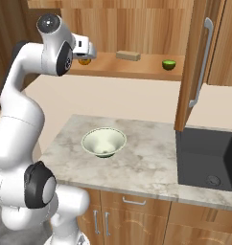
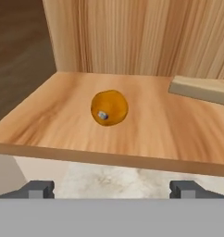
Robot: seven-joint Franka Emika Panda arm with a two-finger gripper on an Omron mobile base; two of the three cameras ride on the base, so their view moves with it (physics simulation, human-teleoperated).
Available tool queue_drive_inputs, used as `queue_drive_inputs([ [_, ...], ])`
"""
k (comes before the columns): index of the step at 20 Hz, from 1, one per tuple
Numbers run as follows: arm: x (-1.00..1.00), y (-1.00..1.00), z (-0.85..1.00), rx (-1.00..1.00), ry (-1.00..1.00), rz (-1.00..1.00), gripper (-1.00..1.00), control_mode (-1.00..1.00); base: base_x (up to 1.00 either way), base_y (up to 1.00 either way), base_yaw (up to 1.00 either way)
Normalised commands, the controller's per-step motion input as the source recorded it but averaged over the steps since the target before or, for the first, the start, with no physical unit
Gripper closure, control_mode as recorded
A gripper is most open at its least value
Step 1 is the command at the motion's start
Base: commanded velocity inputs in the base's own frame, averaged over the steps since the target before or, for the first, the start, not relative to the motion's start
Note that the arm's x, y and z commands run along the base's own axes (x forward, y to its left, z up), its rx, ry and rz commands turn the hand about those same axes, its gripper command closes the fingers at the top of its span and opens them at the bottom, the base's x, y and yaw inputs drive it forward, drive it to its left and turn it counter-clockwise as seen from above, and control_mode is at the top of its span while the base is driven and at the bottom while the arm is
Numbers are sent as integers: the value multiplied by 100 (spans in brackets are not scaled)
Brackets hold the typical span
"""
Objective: Open the cabinet. Pick the orange and kiwi from the cabinet and place them into the bowl. Then close the cabinet.
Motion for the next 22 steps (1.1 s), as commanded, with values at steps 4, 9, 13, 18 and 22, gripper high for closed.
queue_drive_inputs([
  [4,20,8,-5,0,0,0,-100,-100,0,0,0],
  [9,24,3,-8,0,0,0,-100,-100,0,0,0],
  [13,26,7,-15,0,0,0,-100,-100,0,0,0],
  [18,25,7,-5,0,0,0,-100,-100,0,0,0],
  [22,30,7,0,0,0,0,-100,-100,0,0,0],
])
